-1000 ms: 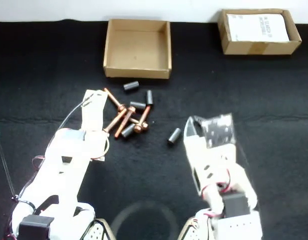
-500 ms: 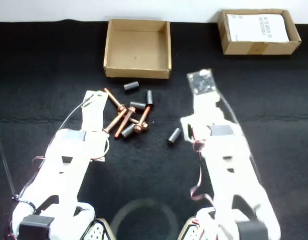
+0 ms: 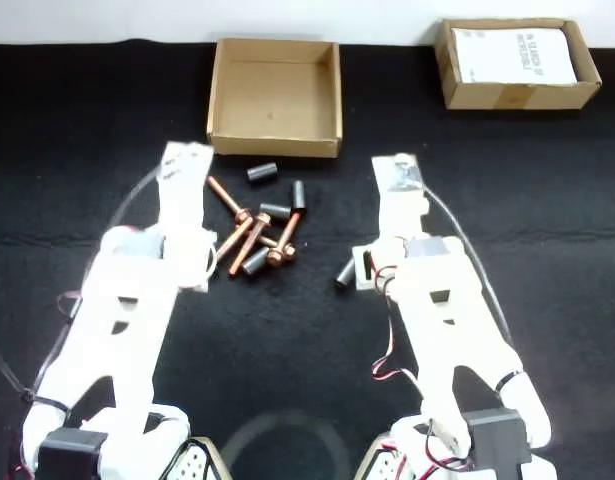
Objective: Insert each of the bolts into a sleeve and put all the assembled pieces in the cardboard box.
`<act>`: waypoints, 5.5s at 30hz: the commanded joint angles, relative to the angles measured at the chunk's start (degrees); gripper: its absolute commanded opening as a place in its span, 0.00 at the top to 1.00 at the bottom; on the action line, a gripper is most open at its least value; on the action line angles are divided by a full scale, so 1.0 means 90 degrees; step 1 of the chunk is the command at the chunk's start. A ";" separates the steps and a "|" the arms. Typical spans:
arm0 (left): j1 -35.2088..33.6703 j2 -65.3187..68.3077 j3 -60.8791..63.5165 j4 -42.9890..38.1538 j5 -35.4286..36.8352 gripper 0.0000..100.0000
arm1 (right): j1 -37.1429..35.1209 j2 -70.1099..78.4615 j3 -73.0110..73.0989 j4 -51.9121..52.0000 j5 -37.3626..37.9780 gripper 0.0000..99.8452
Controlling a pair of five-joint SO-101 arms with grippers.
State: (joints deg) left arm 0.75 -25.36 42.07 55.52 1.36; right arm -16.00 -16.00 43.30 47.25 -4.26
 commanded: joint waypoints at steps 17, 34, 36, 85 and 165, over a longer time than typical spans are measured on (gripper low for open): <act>0.0728 0.2017 -0.1304 0.0137 0.0400 0.87 | -0.0864 0.0513 -0.0259 -0.0708 -0.1221 0.93; 0.0601 0.2046 -0.0991 -0.0449 0.0400 0.87 | -0.0923 0.1206 -0.0669 -0.0464 -0.1504 0.92; 0.0581 0.2046 -0.0991 -0.0440 0.0400 0.87 | -0.0923 0.1206 -0.0669 -0.0474 -0.1504 0.92; 0.1841 0.2017 -0.0034 -0.0635 0.1524 0.94 | -0.0747 0.2994 -0.2056 0.0269 -0.0908 0.99; -0.0532 0.2193 -0.0474 -0.2911 0.5499 0.82 | -0.0757 0.3004 -0.2046 0.0259 -0.0781 0.99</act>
State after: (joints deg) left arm -3.30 -5.58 39.69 29.41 50.33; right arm -23.47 10.81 25.71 50.24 -12.00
